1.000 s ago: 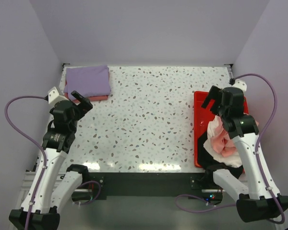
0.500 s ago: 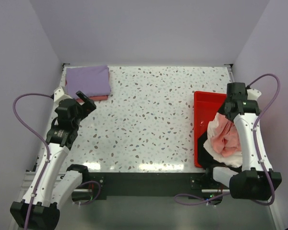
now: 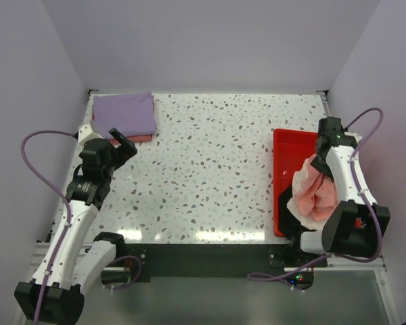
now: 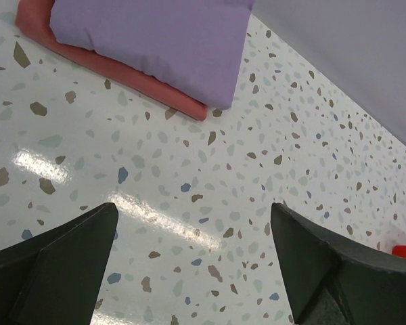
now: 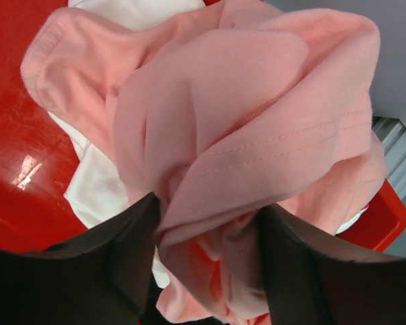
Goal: Fold and stack the t-shirts
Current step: Grab the tshirt from the pile, then move the tshirt to the center of the board
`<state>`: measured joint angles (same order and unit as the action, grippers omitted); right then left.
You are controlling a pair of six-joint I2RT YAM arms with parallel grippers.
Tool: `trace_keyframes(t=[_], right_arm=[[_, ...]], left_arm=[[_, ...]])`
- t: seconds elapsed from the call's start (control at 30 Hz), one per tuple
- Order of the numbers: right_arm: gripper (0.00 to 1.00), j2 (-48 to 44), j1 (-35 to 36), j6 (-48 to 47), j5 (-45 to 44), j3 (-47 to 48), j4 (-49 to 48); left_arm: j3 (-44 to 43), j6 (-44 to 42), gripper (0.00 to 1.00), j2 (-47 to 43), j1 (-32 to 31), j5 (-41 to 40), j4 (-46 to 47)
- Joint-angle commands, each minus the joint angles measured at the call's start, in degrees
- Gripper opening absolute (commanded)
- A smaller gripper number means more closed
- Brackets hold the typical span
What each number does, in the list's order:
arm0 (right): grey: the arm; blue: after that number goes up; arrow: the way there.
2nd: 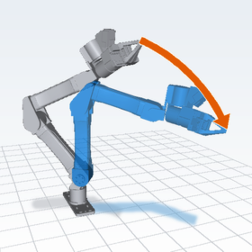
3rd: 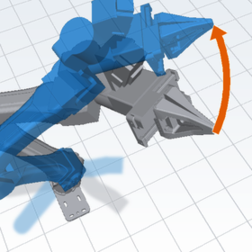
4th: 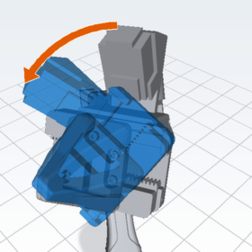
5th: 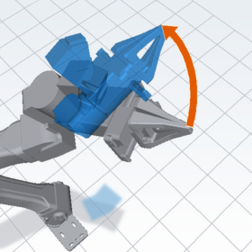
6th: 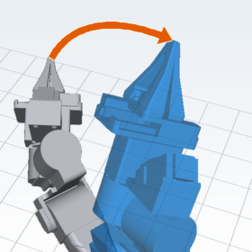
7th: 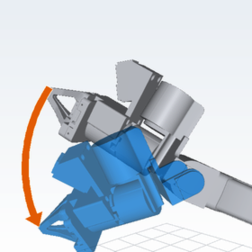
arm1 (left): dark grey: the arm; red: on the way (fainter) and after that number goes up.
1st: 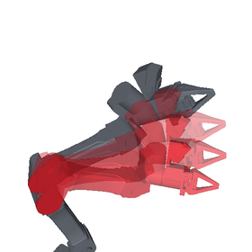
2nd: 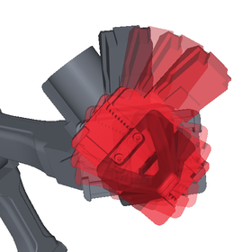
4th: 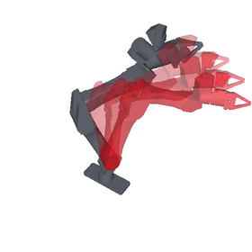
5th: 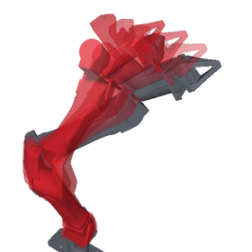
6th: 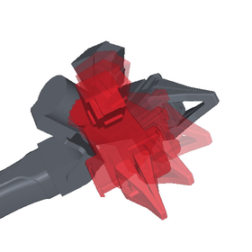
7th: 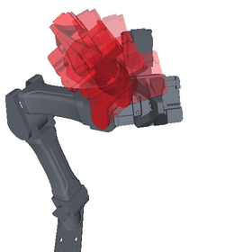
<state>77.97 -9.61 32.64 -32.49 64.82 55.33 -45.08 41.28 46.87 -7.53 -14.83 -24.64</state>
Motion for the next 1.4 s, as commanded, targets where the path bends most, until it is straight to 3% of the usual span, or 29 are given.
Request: trace_keyframes(t=[0.0,0.13,0.47,0.7,0.97,1.2,1.3,1.37], right_arm=[[0.56,-0.28,-0.41,2.25,-2.13,-0.39,-2.95],[0.50,-2.73,-0.41,1.46,-3.19,0.22,-2.43],[0.22,-7.92,-0.41,-0.82,-6.27,2.68,0.04],[0.16,-10.03,-0.41,-3.80,-6.01,8.83,2.68],[0.11,-10.82,-0.41,-8.29,-5.22,27.27,4.87],[0.06,-9.96,-0.41,-14.70,5.23,40.29,0.57],[0.06,-7.14,-0.41,-16.81,15.58,45.74,0.74],[0.04,-3.37,-0.33,-18.39,27.26,48.64,0.48]], left_arm=[[0.61,-0.85,1.00,-0.73,-0.03,0.94,3.02],[0.61,-0.85,1.00,-0.55,-0.03,0.94,3.20],[0.43,-0.94,1.00,-0.55,-0.03,0.68,3.02],[0.17,-0.94,1.00,-1.08,-0.03,0.07,2.41],[-0.18,-0.67,1.00,-1.34,-0.03,-0.55,2.06],[-0.62,-0.58,1.00,-0.99,-0.03,-0.55,1.70],[-0.80,-0.50,1.00,-0.99,-0.03,-0.11,1.62],[-1.15,-0.58,1.00,-0.91,-0.12,0.50,1.18]])
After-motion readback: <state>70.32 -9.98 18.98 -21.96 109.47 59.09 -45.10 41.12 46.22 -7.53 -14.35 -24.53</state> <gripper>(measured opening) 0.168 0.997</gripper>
